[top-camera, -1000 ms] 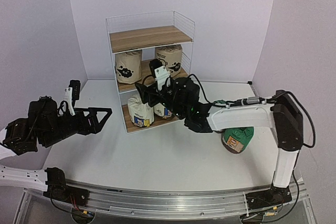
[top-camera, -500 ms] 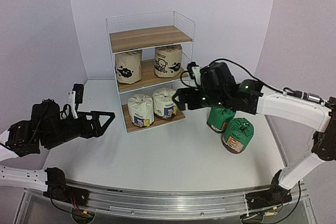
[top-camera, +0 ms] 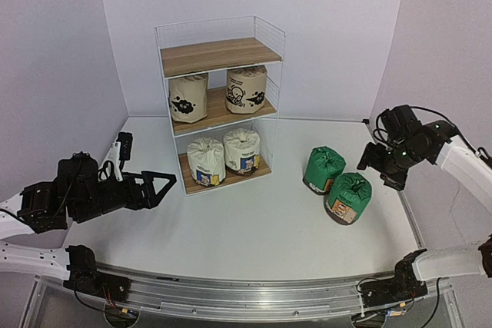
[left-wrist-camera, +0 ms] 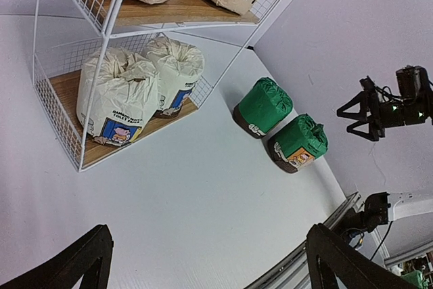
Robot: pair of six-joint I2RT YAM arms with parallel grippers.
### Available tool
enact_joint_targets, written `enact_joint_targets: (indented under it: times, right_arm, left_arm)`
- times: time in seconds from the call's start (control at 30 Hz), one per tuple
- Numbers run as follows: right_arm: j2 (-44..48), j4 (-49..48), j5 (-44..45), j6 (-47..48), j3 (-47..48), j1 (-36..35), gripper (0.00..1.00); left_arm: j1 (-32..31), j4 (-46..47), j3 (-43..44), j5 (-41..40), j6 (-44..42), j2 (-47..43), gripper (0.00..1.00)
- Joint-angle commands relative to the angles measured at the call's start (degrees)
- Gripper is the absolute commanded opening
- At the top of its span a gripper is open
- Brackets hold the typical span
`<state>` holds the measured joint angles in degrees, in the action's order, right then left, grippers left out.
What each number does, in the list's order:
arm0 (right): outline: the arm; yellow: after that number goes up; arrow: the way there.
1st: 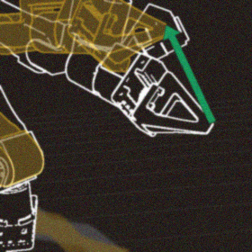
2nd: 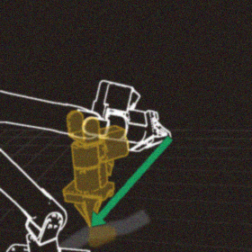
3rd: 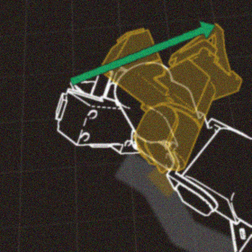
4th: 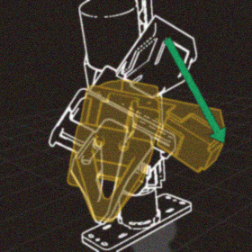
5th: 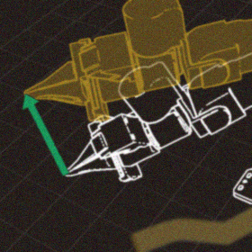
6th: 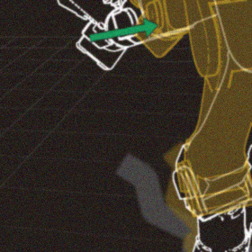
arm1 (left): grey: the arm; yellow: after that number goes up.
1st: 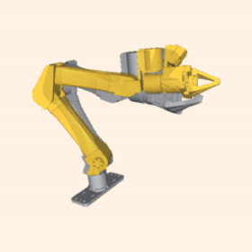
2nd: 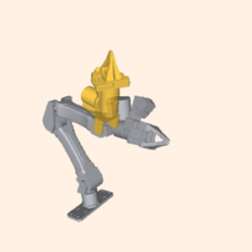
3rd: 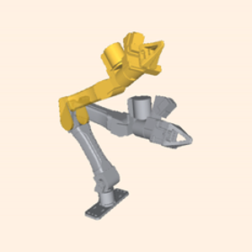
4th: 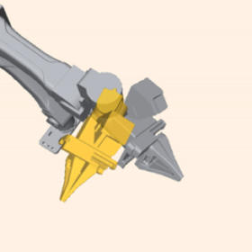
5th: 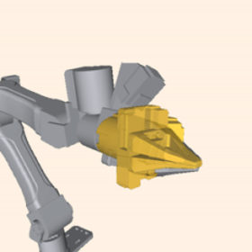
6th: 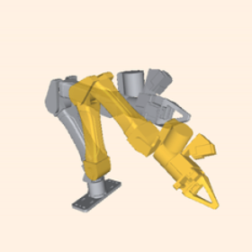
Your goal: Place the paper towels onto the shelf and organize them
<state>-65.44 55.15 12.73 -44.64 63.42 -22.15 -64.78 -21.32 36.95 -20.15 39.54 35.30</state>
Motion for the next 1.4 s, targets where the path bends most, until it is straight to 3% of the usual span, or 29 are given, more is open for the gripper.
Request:
enact_joint_targets:
  times: [0.0,0.27,0.67,0.73,0.87,1.0,1.2,1.37]
  right_arm:
    - [-3.0,3.4,-2.3,-1.7,-3.1,5.7,0.87]
    - [-9.5,-6.2,-5.8,-2.8,-5.0,7.1,0.76]
    - [-13.3,-12.0,-5.0,-4.3,-11.6,7.2,0.65]
    - [-13.5,-12.3,-4.5,-3.9,-11.8,7.2,0.59]
    - [-12.9,-12.3,-4.3,-2.1,-11.7,7.2,0.37]
    - [-10.9,-12.2,-6.4,0.4,-11.6,7.2,0.27]
    - [-8.4,-10.2,-19.1,8.4,-9.7,7.2,0.20]
    - [-8.8,-6.9,-36.1,19.4,-6.1,3.8,0.21]
  left_arm:
    - [0.1,3.9,-0.9,1.7,0.6,0.2,1.00]
    - [0.1,6.8,-2.2,3.1,-0.2,2.1,1.00]
    - [0.1,7.7,-2.4,3.8,-0.7,3.3,1.00]
    - [0.1,7.7,-2.4,4.0,-0.9,3.2,1.00]
    - [0.2,7.8,-2.6,4.8,-1.5,3.1,1.00]
    - [0.1,8.1,-2.4,6.7,-3.5,3.3,1.00]
    - [0.1,11.7,-2.6,15.1,-9.0,4.7,1.00]
    - [0.2,16.5,-1.4,31.0,-18.4,11.1,1.00]
